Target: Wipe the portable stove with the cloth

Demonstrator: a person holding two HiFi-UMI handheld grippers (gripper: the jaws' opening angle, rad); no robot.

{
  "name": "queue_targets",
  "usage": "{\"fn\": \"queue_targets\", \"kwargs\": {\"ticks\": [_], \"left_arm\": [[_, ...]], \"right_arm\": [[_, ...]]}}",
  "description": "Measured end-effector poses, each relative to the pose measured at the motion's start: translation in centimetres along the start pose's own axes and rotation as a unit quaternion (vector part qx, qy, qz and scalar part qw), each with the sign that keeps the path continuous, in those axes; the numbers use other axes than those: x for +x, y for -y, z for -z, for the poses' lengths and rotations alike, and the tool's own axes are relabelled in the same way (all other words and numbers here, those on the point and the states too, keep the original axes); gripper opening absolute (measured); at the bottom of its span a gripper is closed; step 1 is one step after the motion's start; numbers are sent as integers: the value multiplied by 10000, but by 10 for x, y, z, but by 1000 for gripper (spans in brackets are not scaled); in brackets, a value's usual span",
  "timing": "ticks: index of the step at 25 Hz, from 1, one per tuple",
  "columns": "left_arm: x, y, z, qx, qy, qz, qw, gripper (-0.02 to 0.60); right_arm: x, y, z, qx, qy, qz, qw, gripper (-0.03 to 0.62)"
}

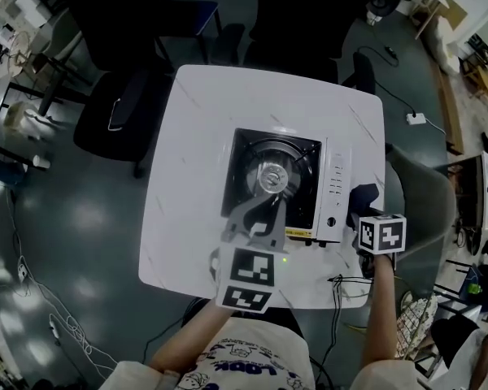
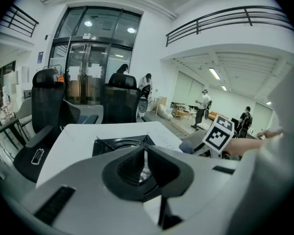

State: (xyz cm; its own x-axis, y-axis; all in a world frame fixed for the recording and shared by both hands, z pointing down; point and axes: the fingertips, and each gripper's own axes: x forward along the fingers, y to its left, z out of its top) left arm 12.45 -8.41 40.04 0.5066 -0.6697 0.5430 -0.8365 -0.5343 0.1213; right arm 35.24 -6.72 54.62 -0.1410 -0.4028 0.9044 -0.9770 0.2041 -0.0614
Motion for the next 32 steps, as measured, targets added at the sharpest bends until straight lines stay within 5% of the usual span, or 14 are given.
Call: {"fn": "queue_targets", "kwargs": {"ticks": [23, 32], "left_arm": [[-34, -2, 9, 244, 62, 549, 9982, 31], [-49, -10, 19, 224, 76, 660, 9975, 31]], "right_arm": [[-58, -35, 56, 376, 57, 469, 9982, 97], [-89, -88, 48, 332, 453, 254, 9981, 98]]}}
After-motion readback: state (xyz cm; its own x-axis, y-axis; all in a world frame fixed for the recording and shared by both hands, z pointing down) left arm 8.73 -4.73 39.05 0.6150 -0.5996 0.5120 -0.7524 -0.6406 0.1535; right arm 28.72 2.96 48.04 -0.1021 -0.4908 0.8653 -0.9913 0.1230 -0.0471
